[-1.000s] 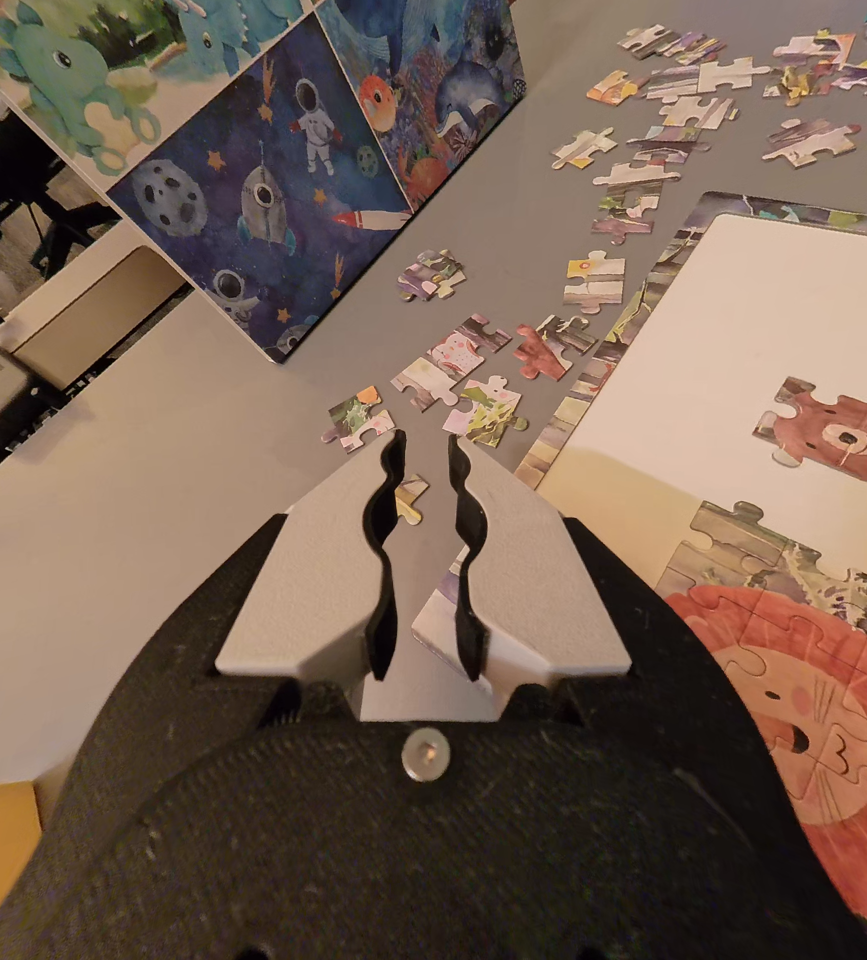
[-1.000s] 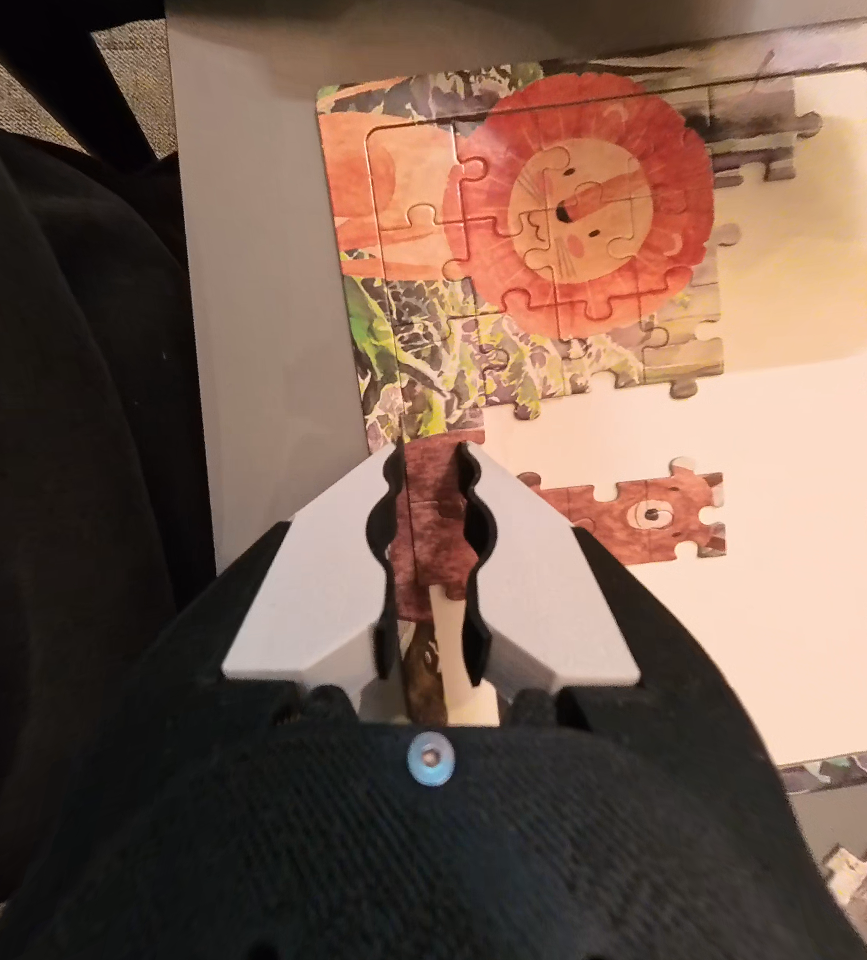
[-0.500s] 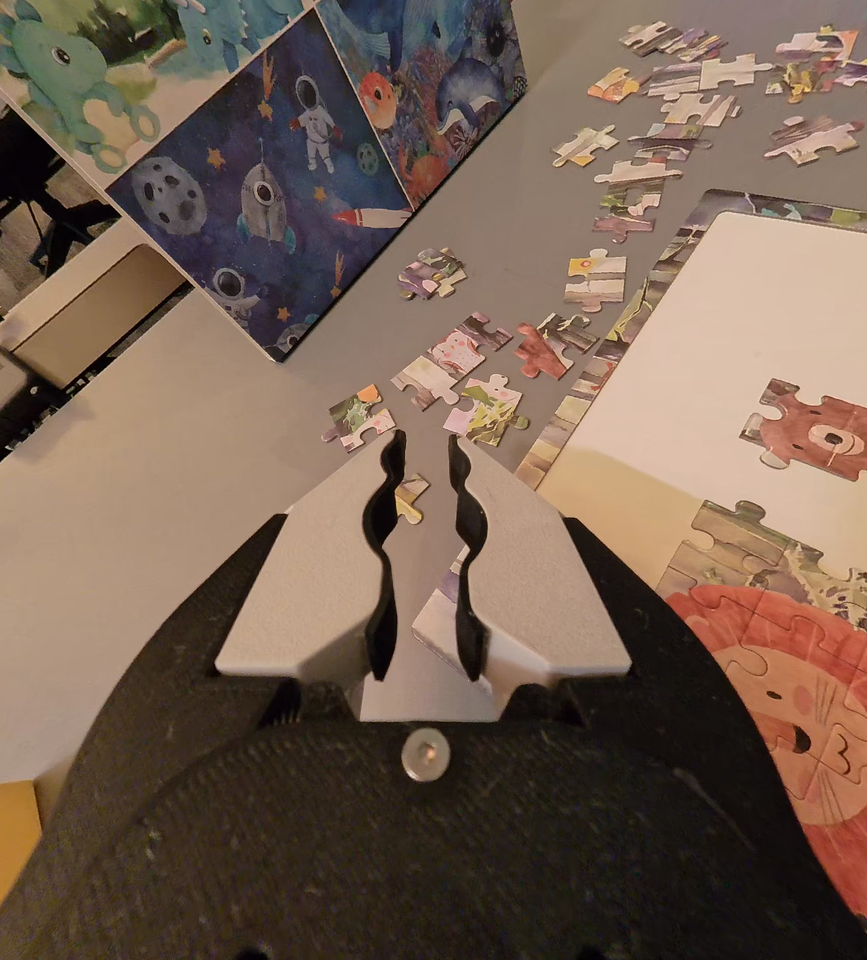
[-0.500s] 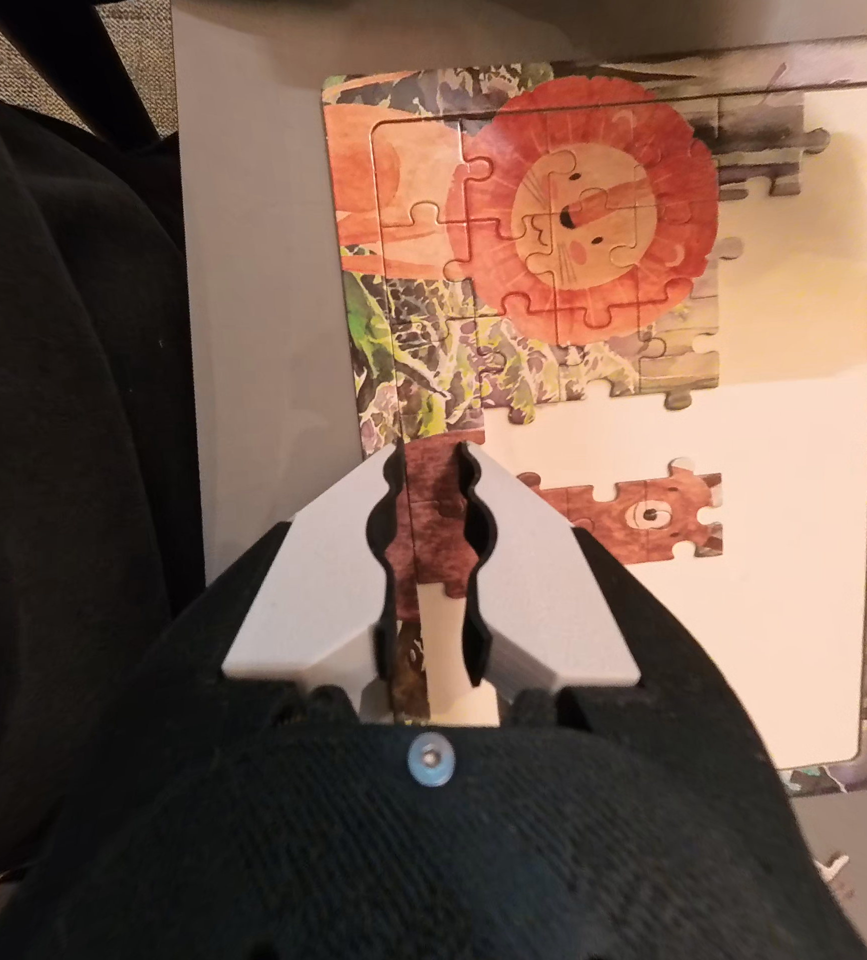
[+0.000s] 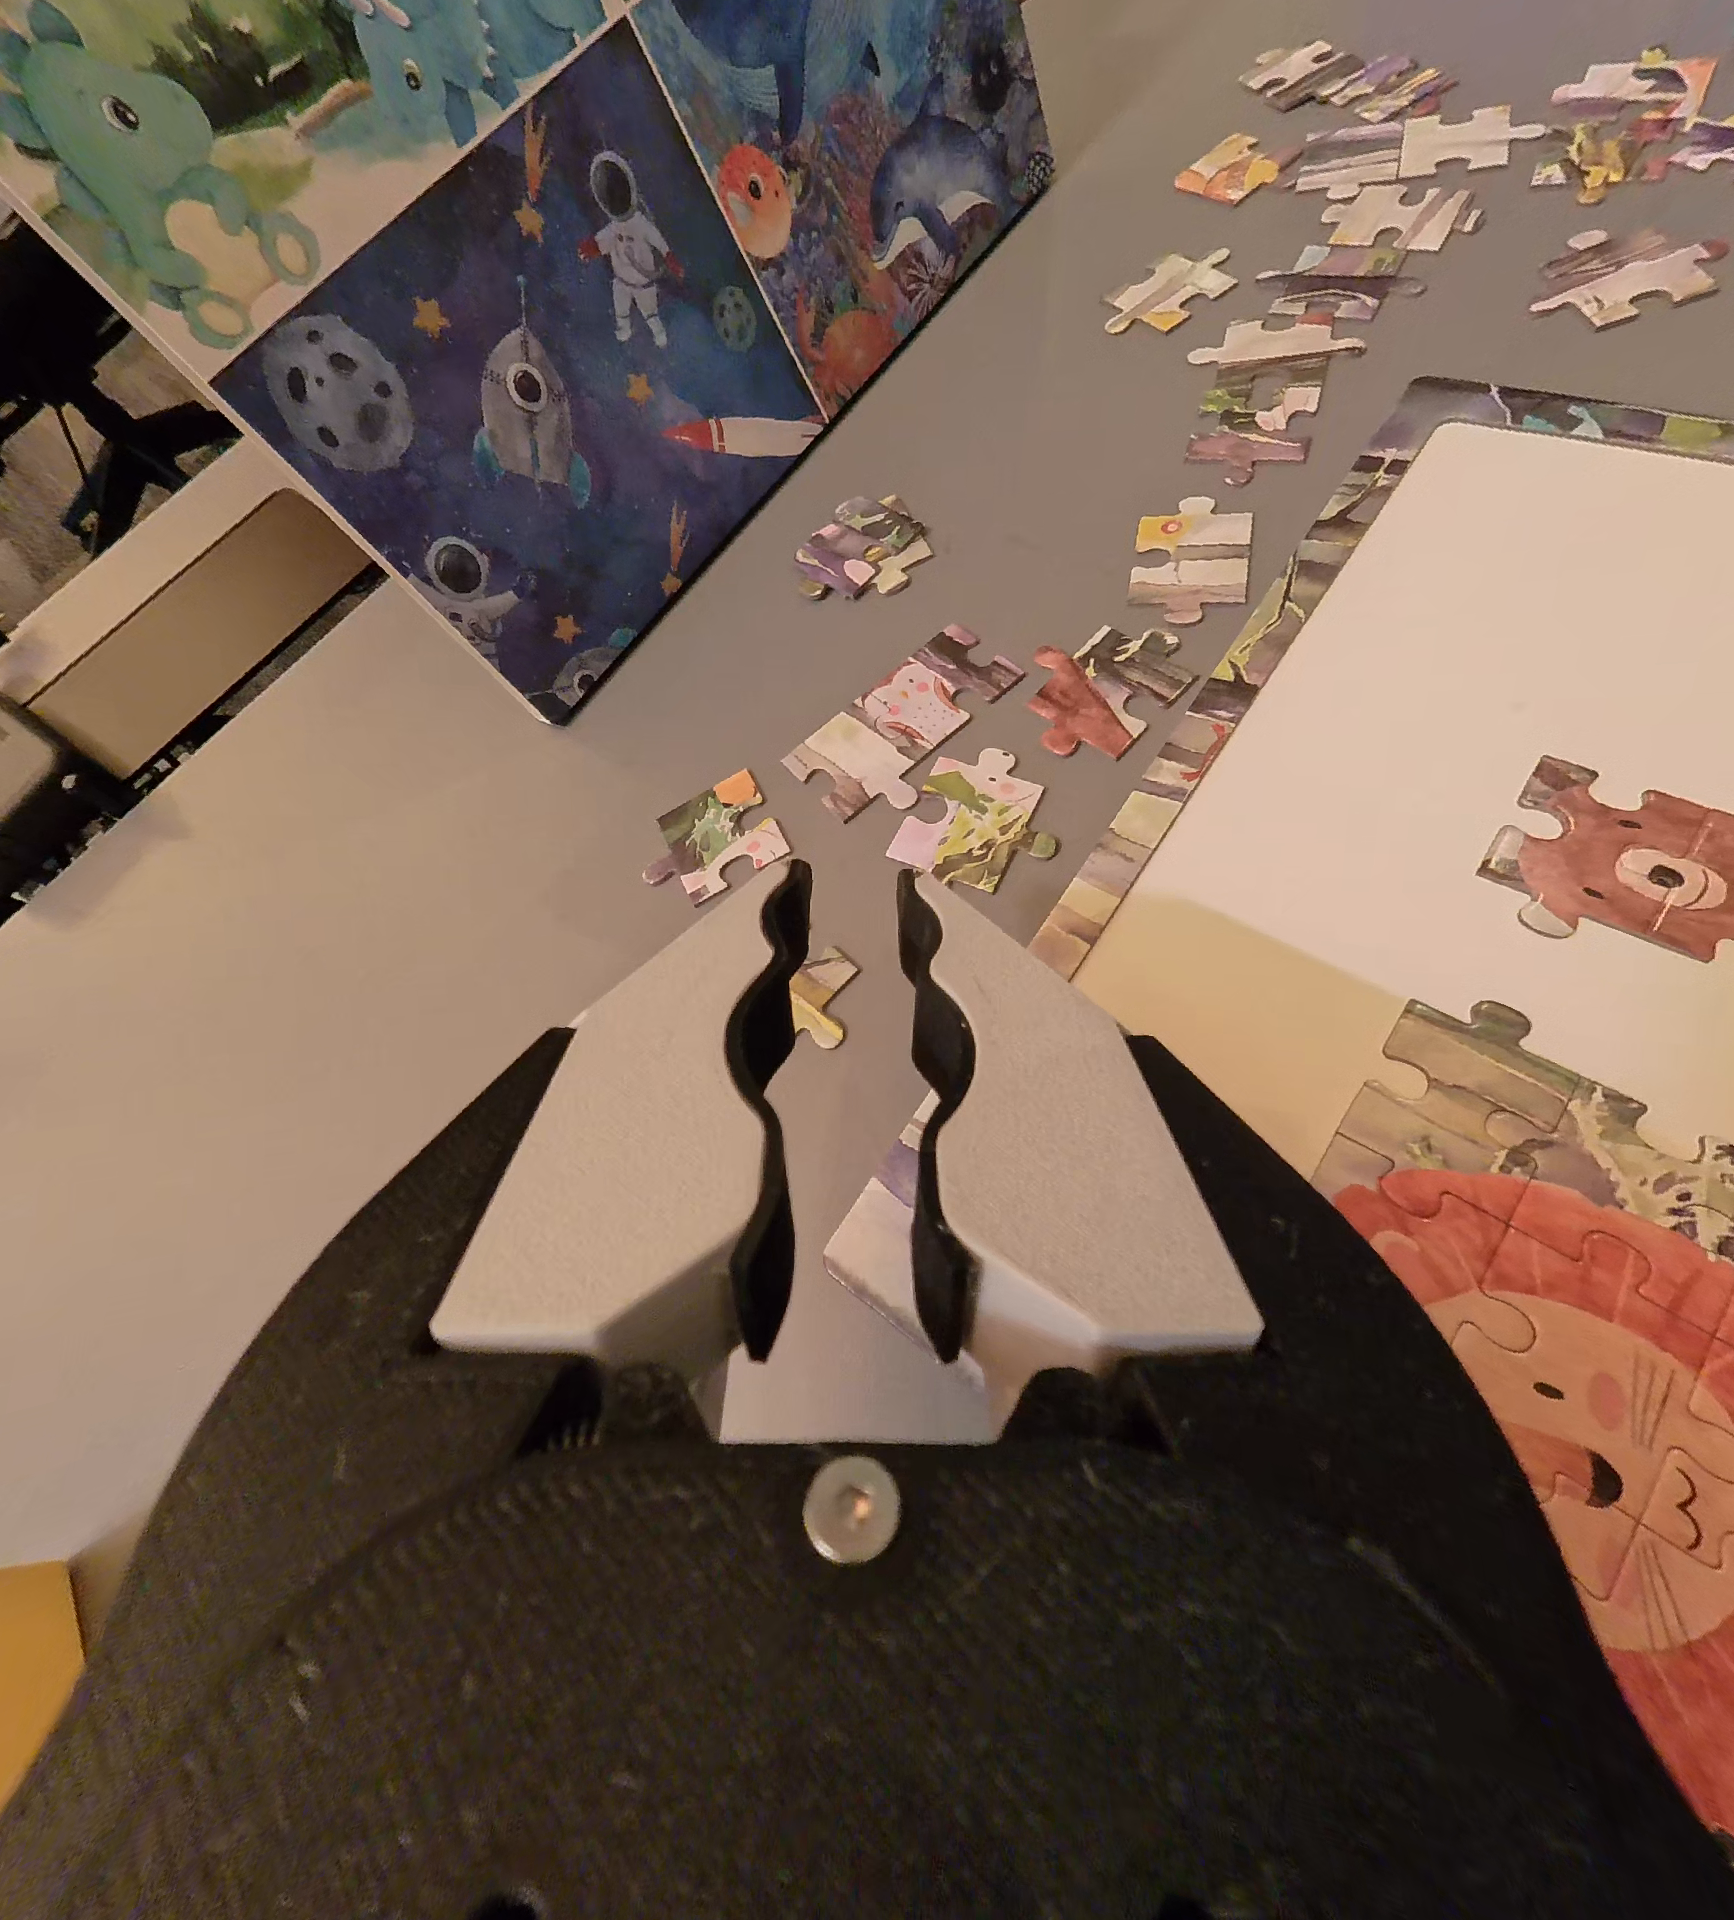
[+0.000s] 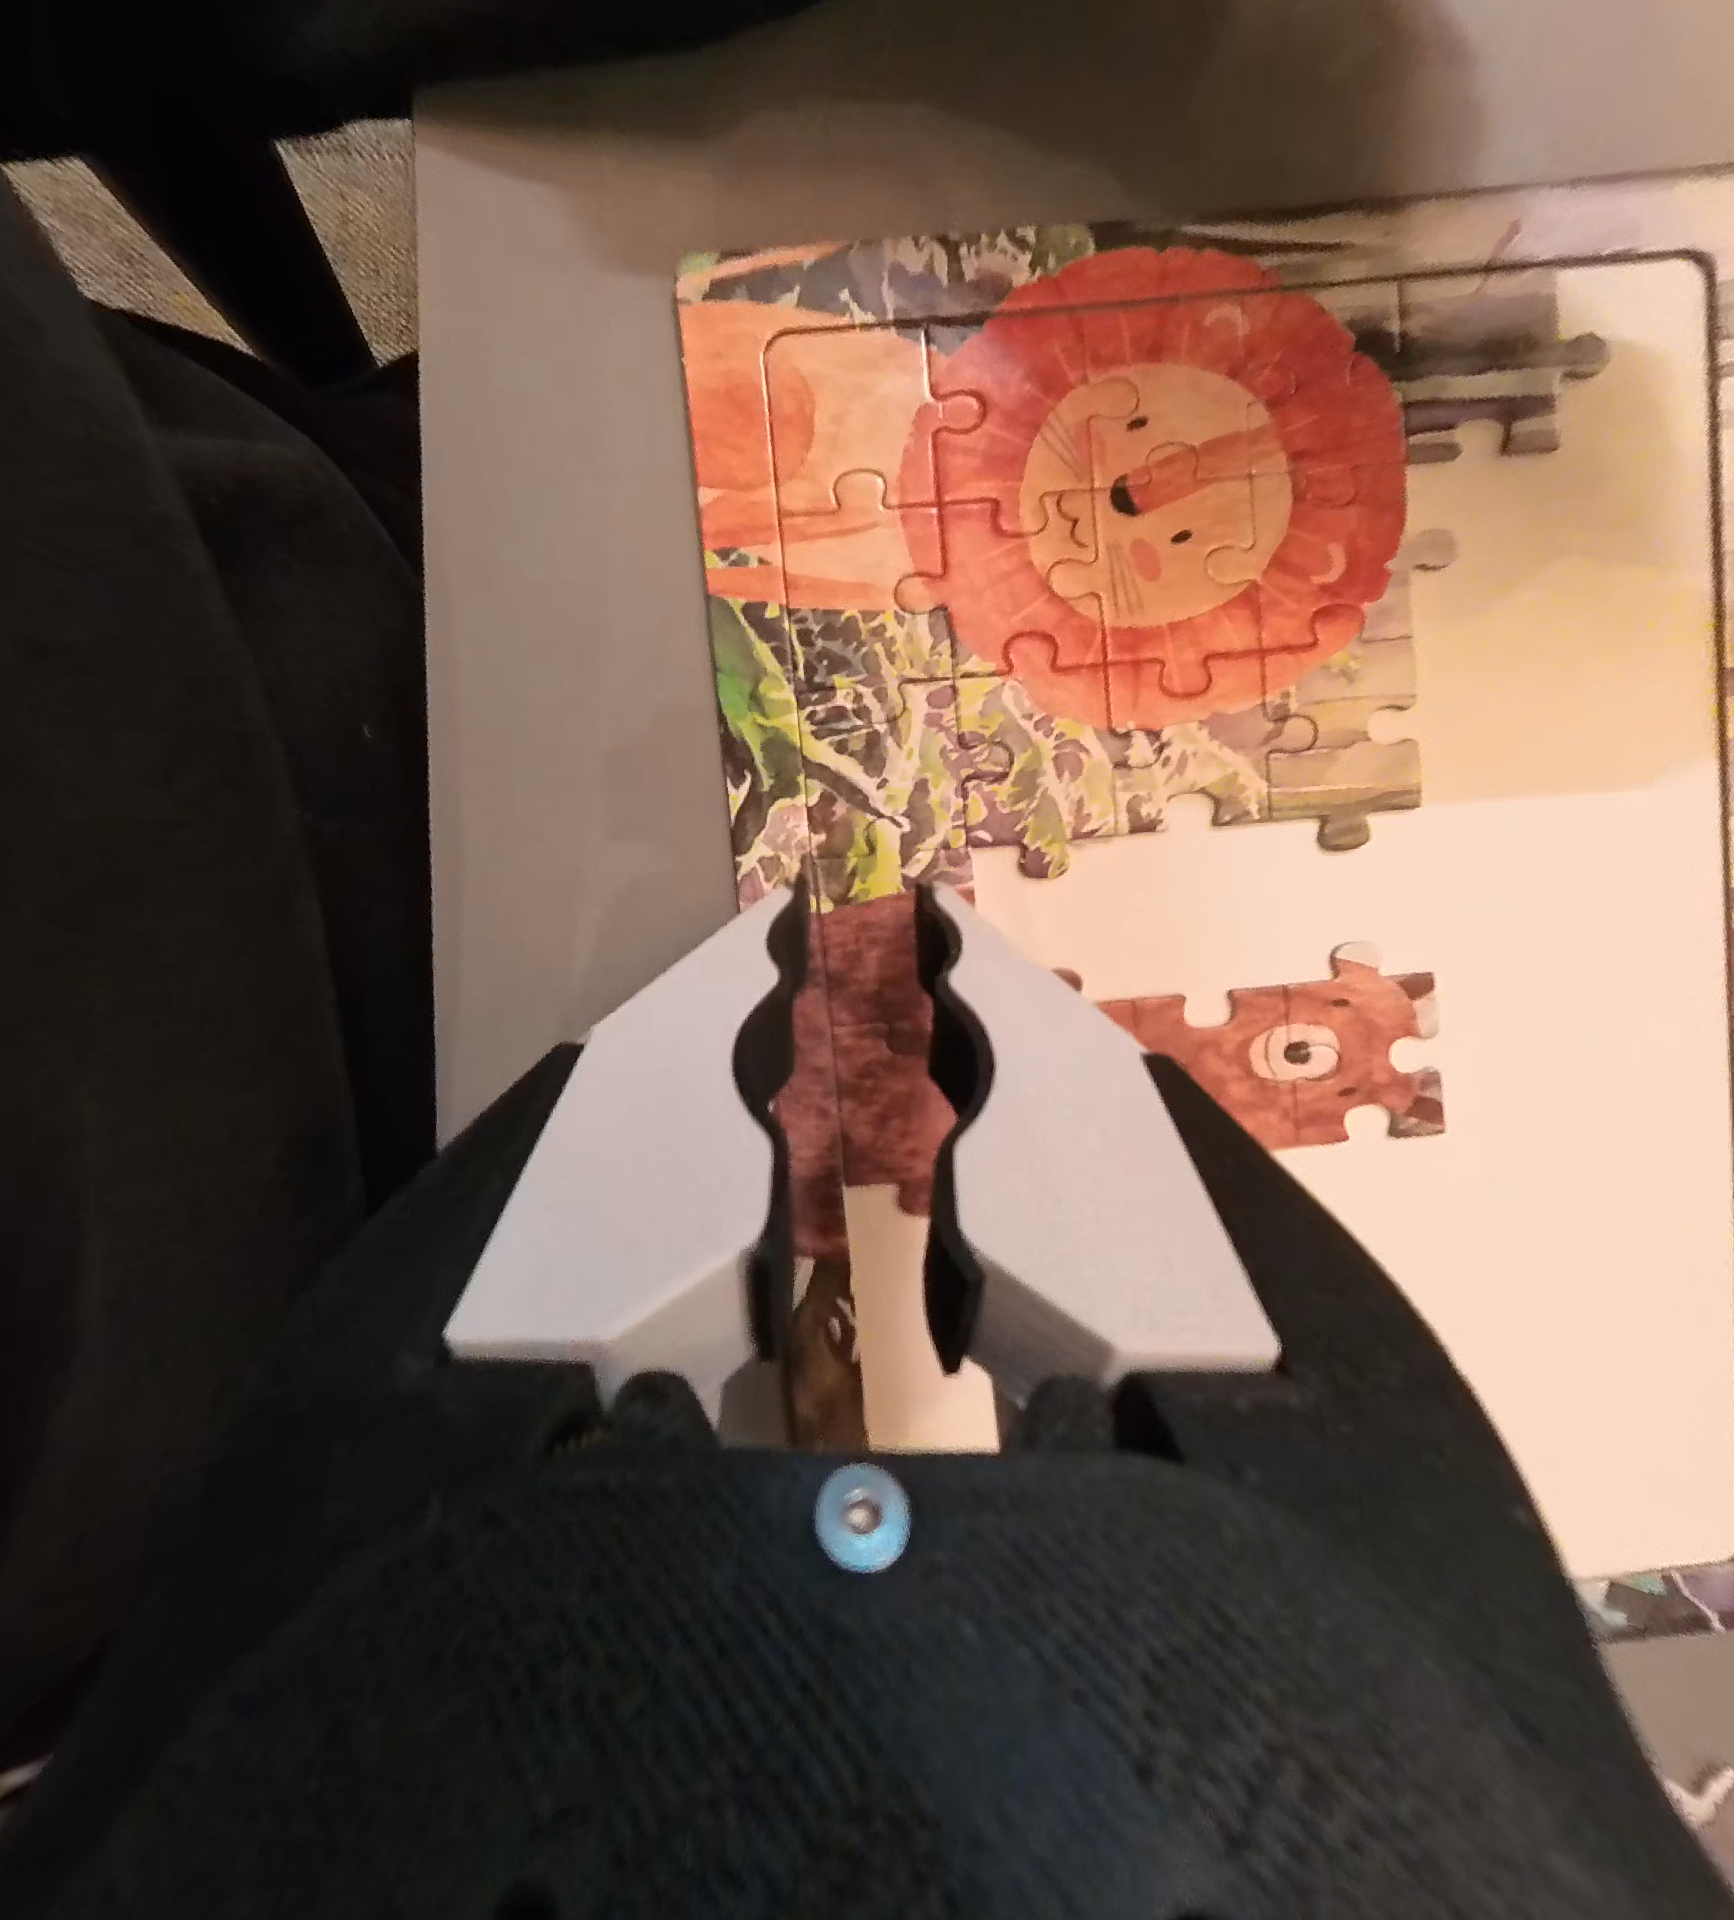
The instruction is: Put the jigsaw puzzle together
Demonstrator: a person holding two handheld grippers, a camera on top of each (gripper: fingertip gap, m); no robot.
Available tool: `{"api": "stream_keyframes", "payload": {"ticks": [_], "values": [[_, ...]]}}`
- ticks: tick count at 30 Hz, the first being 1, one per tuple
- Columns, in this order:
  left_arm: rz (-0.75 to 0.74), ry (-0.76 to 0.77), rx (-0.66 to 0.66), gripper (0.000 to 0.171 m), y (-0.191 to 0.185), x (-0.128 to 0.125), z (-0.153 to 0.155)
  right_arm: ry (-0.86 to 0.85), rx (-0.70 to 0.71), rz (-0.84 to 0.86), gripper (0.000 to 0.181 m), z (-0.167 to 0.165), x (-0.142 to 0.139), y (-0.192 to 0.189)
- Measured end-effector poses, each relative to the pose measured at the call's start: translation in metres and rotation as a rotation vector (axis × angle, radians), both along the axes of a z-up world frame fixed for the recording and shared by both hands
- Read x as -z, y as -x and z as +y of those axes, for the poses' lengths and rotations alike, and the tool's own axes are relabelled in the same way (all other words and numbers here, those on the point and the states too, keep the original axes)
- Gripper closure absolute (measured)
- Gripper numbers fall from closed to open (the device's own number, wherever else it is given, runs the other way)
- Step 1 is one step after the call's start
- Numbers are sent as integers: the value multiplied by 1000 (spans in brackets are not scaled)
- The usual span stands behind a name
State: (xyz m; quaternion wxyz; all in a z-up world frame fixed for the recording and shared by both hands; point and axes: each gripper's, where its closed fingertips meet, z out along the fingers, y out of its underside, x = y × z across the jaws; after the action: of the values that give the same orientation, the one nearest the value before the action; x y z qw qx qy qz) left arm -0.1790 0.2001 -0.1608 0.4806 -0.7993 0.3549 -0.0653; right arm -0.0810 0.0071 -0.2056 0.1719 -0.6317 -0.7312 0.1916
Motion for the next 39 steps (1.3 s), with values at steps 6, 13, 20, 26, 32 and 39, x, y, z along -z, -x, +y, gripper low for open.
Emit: {"api": "stream_keyframes", "payload": {"ticks": [6, 13, 20, 26, 32, 39], "values": [[1, 0, 1, 156, 0, 0, 0, 37, 2, 54, 171, 2, -4, 8], [-2, 0, 1, 156, 0, 0, 0, 22, 39, 63, 181, 13, 0, 13], [0, 1, 1, 156, 0, 0, 0, 52, 7, 41, 181, 3, 8, 13], [1, 1, 0, 156, 0, 0, 0, 26, 14, 56, 181, 7, 3, 13], [3, 1, 2, 156, -1, 0, 0, 48, 43, 52, 181, 9, 7, 6], [3, 4, 0, 156, 0, 1, 0, 65, 83, 106, 181, 14, -1, 5]]}}
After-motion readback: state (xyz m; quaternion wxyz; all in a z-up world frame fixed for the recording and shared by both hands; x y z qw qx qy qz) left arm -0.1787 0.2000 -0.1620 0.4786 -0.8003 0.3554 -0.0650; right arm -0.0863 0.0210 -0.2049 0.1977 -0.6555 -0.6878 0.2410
